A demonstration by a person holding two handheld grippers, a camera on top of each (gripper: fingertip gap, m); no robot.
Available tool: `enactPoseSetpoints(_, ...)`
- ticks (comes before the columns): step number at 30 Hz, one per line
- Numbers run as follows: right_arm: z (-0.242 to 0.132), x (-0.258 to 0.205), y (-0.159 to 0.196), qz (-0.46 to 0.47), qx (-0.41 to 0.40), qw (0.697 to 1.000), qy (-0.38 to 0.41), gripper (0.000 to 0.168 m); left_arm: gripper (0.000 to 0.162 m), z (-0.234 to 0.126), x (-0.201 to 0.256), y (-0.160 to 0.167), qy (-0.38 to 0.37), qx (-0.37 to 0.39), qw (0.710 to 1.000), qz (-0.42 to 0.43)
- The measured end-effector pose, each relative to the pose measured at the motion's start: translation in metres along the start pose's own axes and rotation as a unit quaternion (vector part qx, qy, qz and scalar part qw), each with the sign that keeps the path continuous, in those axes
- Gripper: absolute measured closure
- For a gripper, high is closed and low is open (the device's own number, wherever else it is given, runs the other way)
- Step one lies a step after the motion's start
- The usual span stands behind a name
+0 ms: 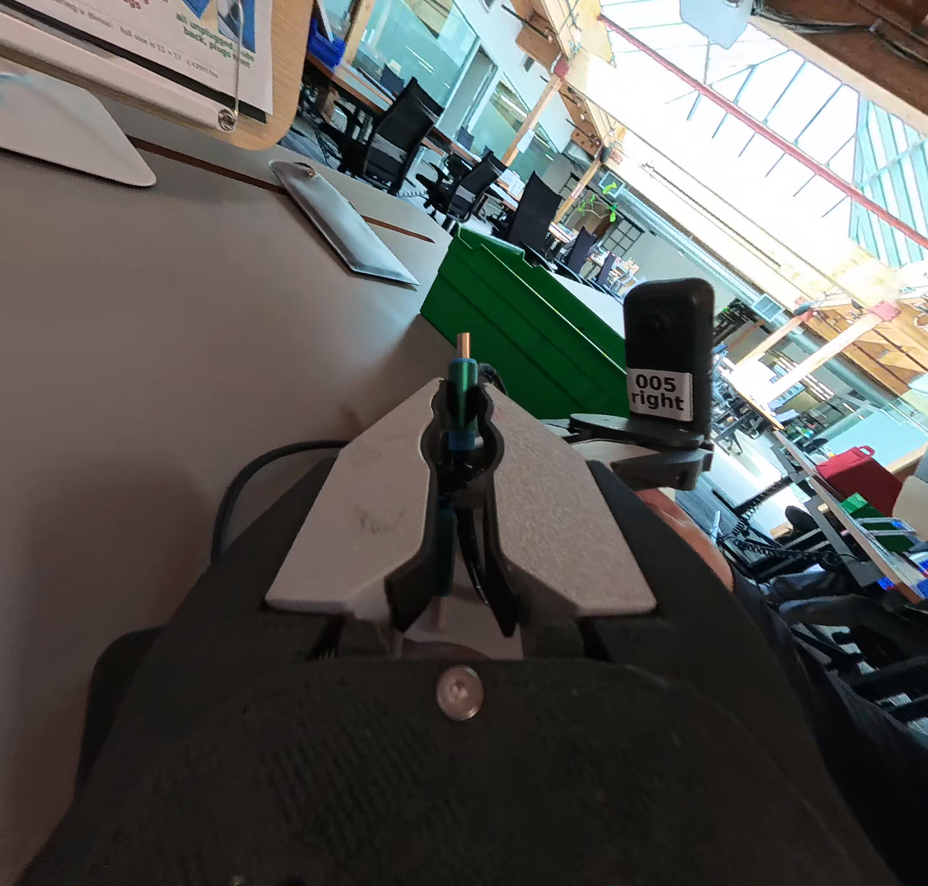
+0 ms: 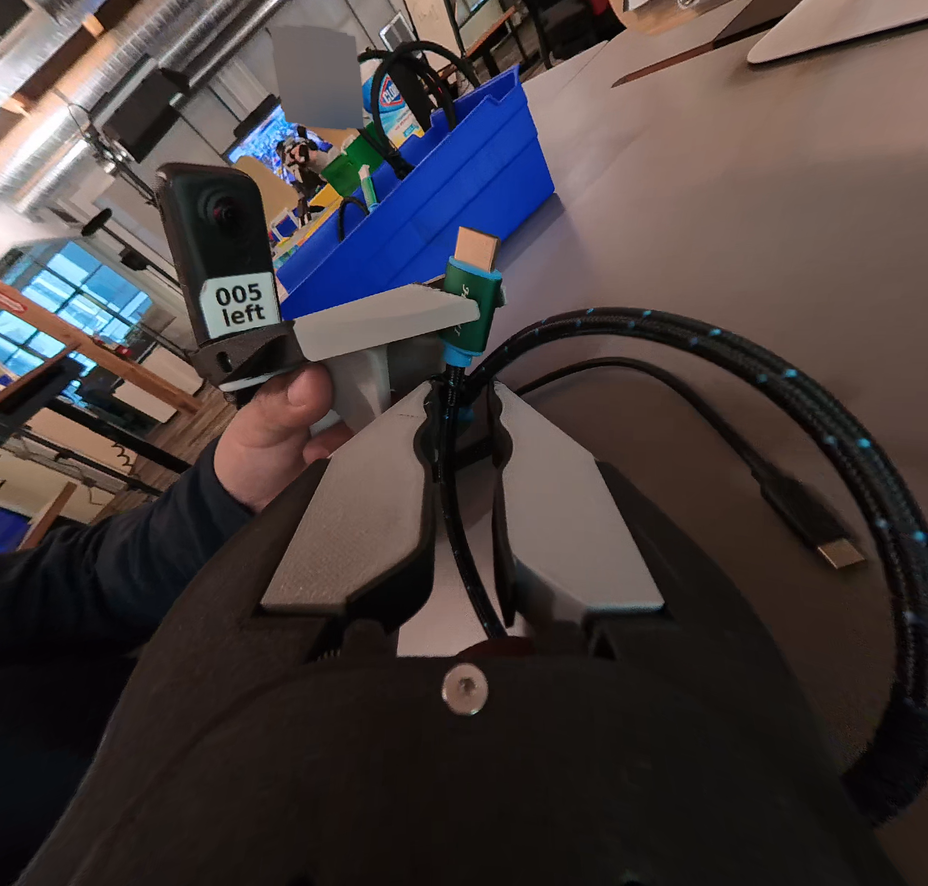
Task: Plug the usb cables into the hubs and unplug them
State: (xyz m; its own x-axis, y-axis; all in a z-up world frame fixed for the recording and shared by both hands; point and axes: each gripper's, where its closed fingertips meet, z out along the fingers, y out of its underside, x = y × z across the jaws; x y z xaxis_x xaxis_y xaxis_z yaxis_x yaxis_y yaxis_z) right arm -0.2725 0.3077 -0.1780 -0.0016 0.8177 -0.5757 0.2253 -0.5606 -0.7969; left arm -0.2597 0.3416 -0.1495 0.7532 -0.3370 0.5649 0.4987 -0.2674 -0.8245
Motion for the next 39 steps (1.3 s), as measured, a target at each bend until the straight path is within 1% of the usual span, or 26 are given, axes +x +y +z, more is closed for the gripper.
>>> enactPoseSetpoints(2,-0.001,-0.002,-0.001,-0.016,-0.002,1.000,0.003,0.156,0.152,-0.002,0.001,-0.003,0.004,0.008,1.000,0.000)
enactPoseSetpoints(4,-0.006,0.001,0.003,-0.044,-0.036,0.998,0.017,0.156,0.153,-0.005,0.004,-0.002,0.014,-0.004,1.000,0.011)
enactPoseSetpoints(6,-0.017,0.006,0.006,-0.070,-0.080,0.994,0.034,0.157,0.153,-0.011,0.007,-0.001,0.020,-0.018,0.999,0.043)
enactPoseSetpoints(8,-0.031,0.009,0.008,-0.082,-0.136,0.987,0.035,0.157,0.148,-0.022,0.014,0.000,0.030,-0.037,0.991,0.123)
enactPoseSetpoints(9,-0.038,0.010,0.008,-0.085,-0.160,0.983,0.036,0.157,0.146,-0.028,0.016,-0.001,0.020,-0.046,0.982,0.181)
enactPoseSetpoints(10,-0.045,0.012,0.009,-0.089,-0.185,0.978,0.037,0.157,0.141,-0.033,0.017,-0.003,0.008,-0.053,0.969,0.241)
enactPoseSetpoints(11,-0.051,0.012,0.010,-0.094,-0.213,0.972,0.035,0.157,0.138,-0.037,0.020,-0.004,0.000,-0.060,0.952,0.301)
enactPoseSetpoints(13,-0.060,0.008,0.018,-0.101,-0.271,0.957,0.024,0.157,0.134,-0.041,0.028,-0.001,-0.007,-0.088,0.906,0.413)
enactPoseSetpoints(15,-0.067,0.001,0.029,-0.099,-0.328,0.939,-0.002,0.157,0.122,-0.038,0.029,0.005,-0.018,-0.124,0.849,0.513)
enactPoseSetpoints(18,-0.069,-0.005,0.043,-0.091,-0.383,0.919,-0.027,0.157,0.114,-0.031,0.029,0.016,-0.021,-0.143,0.758,0.636)
enactPoseSetpoints(19,-0.070,-0.006,0.048,-0.088,-0.397,0.913,-0.036,0.157,0.115,-0.029,0.031,0.022,-0.013,-0.141,0.733,0.665)
enactPoseSetpoints(20,-0.071,-0.009,0.053,-0.083,-0.410,0.907,-0.048,0.157,0.120,-0.028,0.036,0.030,0.005,-0.141,0.711,0.689)
enactPoseSetpoints(22,-0.071,-0.012,0.061,-0.074,-0.426,0.899,-0.068,0.157,0.128,-0.026,0.041,0.043,0.029,-0.138,0.674,0.725)
enactPoseSetpoints(24,-0.072,-0.017,0.065,-0.061,-0.431,0.895,-0.098,0.157,0.135,-0.026,0.042,0.056,0.050,-0.139,0.644,0.751)
enactPoseSetpoints(25,-0.073,-0.019,0.066,-0.057,-0.434,0.892,-0.111,0.156,0.133,-0.024,0.041,0.059,0.049,-0.134,0.632,0.762)
enactPoseSetpoints(27,-0.075,-0.020,0.070,-0.050,-0.441,0.887,-0.129,0.156,0.135,-0.023,0.039,0.063,0.047,-0.125,0.607,0.783)
enactPoseSetpoints(28,-0.076,-0.022,0.072,-0.044,-0.443,0.884,-0.139,0.157,0.136,-0.023,0.040,0.064,0.049,-0.121,0.600,0.790)
enactPoseSetpoints(32,-0.080,-0.028,0.075,-0.015,-0.450,0.873,-0.185,0.157,0.126,-0.022,0.036,0.073,0.050,-0.123,0.588,0.798)
enactPoseSetpoints(33,-0.080,-0.027,0.077,-0.012,-0.456,0.870,-0.187,0.157,0.130,-0.020,0.035,0.073,0.044,-0.118,0.583,0.803)
enactPoseSetpoints(34,-0.078,-0.024,0.080,-0.013,-0.465,0.866,-0.182,0.157,0.142,-0.018,0.034,0.071,0.036,-0.110,0.578,0.808)
enactPoseSetpoints(35,-0.077,-0.022,0.082,-0.014,-0.473,0.863,-0.176,0.157,0.143,-0.017,0.031,0.073,0.037,-0.121,0.572,0.810)
enactPoseSetpoints(37,-0.073,-0.016,0.079,-0.017,-0.474,0.865,-0.161,0.156,0.145,-0.014,0.021,0.072,0.022,-0.135,0.581,0.803)
enactPoseSetpoints(39,-0.069,-0.008,0.067,-0.023,-0.455,0.879,-0.139,0.155,0.149,-0.013,0.008,0.065,-0.002,-0.137,0.596,0.791)
